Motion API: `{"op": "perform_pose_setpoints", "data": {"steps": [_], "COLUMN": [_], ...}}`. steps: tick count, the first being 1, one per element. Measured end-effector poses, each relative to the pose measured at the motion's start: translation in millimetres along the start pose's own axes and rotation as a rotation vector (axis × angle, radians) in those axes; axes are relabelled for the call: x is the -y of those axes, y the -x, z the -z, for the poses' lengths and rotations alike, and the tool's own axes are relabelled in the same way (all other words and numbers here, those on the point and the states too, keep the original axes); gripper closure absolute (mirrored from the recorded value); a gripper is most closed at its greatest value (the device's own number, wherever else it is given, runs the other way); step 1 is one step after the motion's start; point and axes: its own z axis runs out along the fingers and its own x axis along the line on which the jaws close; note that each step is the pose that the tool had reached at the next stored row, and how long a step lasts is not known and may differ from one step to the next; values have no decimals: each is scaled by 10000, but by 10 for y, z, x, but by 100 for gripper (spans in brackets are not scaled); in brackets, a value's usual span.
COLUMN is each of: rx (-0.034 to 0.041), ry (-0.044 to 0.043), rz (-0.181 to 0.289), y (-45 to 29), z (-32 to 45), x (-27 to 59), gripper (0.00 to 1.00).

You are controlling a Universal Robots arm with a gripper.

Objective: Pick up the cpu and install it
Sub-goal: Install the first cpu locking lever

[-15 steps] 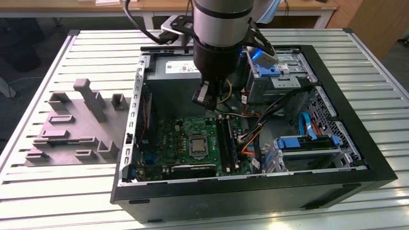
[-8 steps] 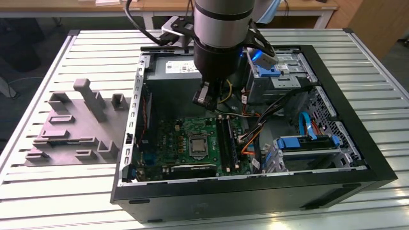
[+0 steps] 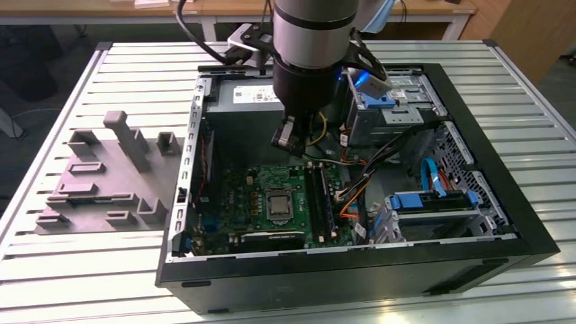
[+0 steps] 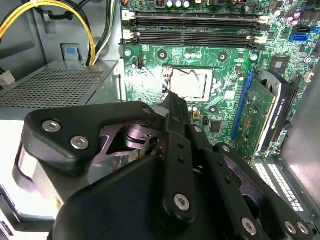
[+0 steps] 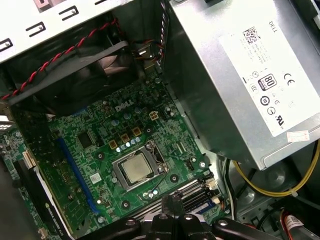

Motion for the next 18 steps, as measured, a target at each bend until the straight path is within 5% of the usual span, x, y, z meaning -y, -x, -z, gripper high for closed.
{"op": "perform_pose_setpoints", "data": {"steps": [7, 14, 18], "rx": [-19, -19, -46], "ry": [13, 17, 38], "rz": [189, 250, 933], "y": [-47, -66, -67], "z": [-104, -126, -175], "x": [29, 40, 42], "gripper": [89, 89, 89]}}
